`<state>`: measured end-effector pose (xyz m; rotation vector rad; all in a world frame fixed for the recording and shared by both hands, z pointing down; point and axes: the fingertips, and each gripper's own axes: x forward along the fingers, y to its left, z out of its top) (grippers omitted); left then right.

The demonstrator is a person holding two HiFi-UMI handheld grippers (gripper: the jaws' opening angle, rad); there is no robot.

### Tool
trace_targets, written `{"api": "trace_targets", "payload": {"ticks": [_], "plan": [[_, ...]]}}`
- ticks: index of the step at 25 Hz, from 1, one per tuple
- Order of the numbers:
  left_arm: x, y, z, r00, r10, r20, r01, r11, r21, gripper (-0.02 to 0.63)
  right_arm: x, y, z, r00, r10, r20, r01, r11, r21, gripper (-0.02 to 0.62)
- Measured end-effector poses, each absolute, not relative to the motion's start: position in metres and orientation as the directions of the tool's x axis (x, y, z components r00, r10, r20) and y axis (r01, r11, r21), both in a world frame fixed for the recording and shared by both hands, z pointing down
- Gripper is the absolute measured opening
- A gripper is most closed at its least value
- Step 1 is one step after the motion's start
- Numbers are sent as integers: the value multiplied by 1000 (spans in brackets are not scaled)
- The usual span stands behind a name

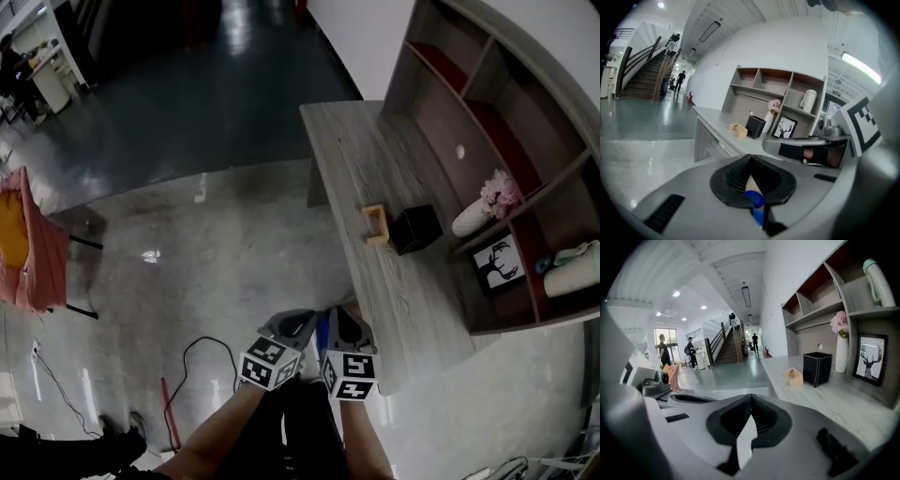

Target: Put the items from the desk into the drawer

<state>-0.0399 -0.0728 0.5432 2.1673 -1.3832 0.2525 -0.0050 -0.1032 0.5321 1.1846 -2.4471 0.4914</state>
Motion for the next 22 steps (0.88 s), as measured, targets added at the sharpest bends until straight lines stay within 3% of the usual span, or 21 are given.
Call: {"api": "trace_targets", "payload": {"ticks": [12, 22], "plan": [[-27, -105, 456, 478, -821, 313, -872, -400, 283, 11, 8, -121, 447, -574, -747, 335, -813, 570, -122, 12], [36, -118, 415, 611, -756, 236, -788, -550, 276, 11, 66, -129, 413, -454, -840, 296, -889, 451, -81, 12]]}}
